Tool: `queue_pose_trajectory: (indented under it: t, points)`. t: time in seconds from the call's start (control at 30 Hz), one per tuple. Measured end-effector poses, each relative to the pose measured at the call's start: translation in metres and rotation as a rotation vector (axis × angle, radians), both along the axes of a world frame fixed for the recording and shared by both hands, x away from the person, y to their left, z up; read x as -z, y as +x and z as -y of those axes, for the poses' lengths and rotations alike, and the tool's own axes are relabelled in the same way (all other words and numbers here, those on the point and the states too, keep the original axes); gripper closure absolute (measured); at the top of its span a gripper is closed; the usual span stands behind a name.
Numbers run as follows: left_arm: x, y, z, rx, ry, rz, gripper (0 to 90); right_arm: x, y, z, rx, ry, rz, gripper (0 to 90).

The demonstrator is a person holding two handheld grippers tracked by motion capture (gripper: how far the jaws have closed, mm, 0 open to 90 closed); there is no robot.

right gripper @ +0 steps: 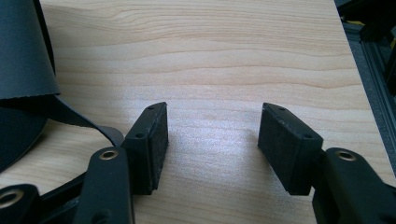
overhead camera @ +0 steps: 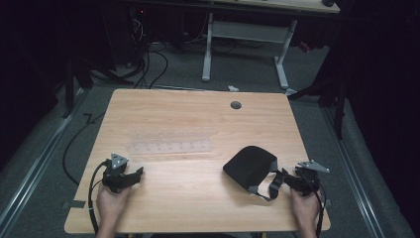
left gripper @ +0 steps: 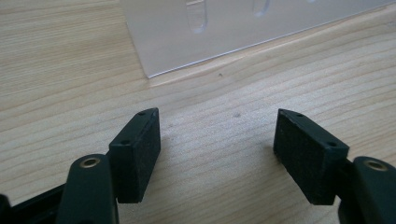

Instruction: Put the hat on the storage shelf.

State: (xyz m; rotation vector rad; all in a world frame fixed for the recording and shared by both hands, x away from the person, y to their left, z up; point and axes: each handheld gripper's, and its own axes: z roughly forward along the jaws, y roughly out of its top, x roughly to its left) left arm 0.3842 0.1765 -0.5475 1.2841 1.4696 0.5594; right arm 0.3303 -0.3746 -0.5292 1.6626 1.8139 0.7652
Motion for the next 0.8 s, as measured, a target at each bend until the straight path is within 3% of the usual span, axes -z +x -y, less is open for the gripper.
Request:
queue_pose_trajectory:
  t: [0.8]
  points:
    - [0.0000, 0.0002, 0.0000, -0.001, 0.003, -0.002, 32.1, -0.0010, -0.0005, 0.0009, 0.007, 0.016, -0.007, 44.4]
